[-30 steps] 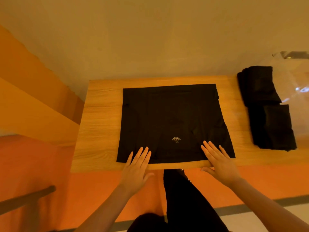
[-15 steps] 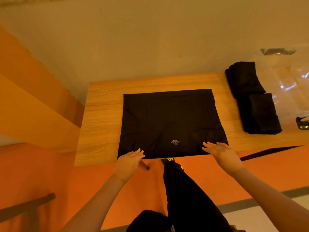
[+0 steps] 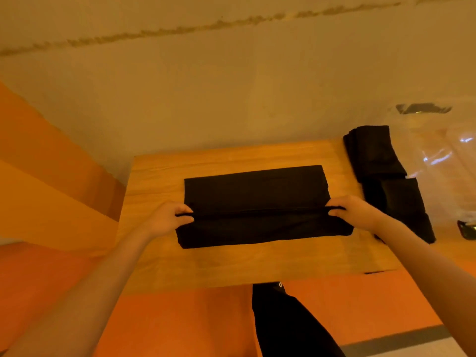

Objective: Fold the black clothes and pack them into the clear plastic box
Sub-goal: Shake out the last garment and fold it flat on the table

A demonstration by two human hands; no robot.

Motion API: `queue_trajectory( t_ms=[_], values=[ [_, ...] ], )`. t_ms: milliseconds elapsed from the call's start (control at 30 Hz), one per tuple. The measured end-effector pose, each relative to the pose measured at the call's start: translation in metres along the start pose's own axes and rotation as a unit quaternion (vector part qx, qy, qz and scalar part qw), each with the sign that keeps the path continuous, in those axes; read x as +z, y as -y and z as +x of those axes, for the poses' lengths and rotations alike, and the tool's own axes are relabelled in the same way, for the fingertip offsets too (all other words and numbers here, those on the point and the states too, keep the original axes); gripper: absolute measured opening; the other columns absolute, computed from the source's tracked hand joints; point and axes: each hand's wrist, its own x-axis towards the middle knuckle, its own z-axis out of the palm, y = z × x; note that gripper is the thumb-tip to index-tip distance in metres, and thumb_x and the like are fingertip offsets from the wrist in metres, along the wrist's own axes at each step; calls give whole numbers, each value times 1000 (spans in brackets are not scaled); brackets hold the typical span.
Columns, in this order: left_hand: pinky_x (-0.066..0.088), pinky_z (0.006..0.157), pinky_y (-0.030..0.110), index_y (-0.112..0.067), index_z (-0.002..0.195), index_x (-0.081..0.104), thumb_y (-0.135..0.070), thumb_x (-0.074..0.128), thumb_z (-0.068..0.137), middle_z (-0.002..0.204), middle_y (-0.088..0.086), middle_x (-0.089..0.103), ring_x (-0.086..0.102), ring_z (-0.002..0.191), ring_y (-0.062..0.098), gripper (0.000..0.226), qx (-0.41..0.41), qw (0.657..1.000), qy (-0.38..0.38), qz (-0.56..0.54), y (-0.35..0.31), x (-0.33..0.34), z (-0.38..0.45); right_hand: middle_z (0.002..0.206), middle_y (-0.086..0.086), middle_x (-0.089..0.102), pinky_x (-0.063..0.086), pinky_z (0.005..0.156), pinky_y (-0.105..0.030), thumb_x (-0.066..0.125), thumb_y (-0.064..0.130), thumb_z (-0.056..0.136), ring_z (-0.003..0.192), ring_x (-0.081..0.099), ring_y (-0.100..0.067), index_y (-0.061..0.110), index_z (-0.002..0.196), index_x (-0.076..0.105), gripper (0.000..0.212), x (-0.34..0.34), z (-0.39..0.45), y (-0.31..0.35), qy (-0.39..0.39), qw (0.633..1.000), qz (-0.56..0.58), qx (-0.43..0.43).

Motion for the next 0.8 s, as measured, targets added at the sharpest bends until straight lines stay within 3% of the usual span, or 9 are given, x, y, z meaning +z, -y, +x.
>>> queue_trajectory(
  t_ms=[200,267,333,367,500,633,733,800],
  values=[
    [39,86,28,-18,91,66,-18,60,89,100,-4,61,53,98,11,6,-60,995,-52,-55,-4,-38,64,114,-4,58,38,90,-24,53,13,92,113,53,-20,9,121,59,30,-56,75,11,-6,998,52,-21],
    [41,79,26,-17,92,65,-22,59,90,98,-4,61,54,98,15,8,-81,991,-85,-65,0,-38,85,107,-2,59,40,86,-26,57,14,91,111,54,-22,8,117,61,27,-63,104,10,-15,997,71,-21],
    [41,67,23,-13,93,65,-21,59,90,93,0,61,56,92,18,11,-108,981,-127,-100,3,-29,103,111,-6,61,41,88,-31,60,16,88,111,54,-26,5,115,62,29,-62,131,3,-29,996,83,4],
    [43,69,25,-10,98,65,-20,60,89,95,2,61,56,91,19,14,-128,972,-144,-132,5,-23,110,113,-9,61,42,87,-32,61,16,88,110,55,-28,5,114,62,28,-59,141,-2,-32,995,87,22],
    [49,86,37,-7,108,63,-20,61,88,105,9,64,60,99,25,24,-191,936,-221,-198,16,-3,124,95,-8,63,42,74,-30,58,13,90,93,59,-25,7,96,65,12,-42,156,-14,-75,985,140,62],
    [41,70,30,-3,104,64,-20,59,90,94,9,61,57,86,21,22,-179,919,-308,-172,16,4,126,75,3,56,38,56,-23,58,15,90,73,53,-15,11,86,63,7,-35,151,-13,-158,969,181,61],
    [41,69,31,-3,105,63,-20,58,91,91,7,59,60,92,28,23,-183,907,-346,-152,16,9,127,78,-3,56,38,53,-25,55,21,92,74,55,-23,6,99,61,17,-28,147,-13,-198,960,177,88],
    [46,74,34,-4,112,59,-20,56,92,104,10,61,59,99,28,26,-168,907,-368,-115,13,11,123,88,-6,57,43,60,-29,52,19,94,80,57,-25,5,110,58,22,-25,142,-6,-241,953,153,104]
  ],
)
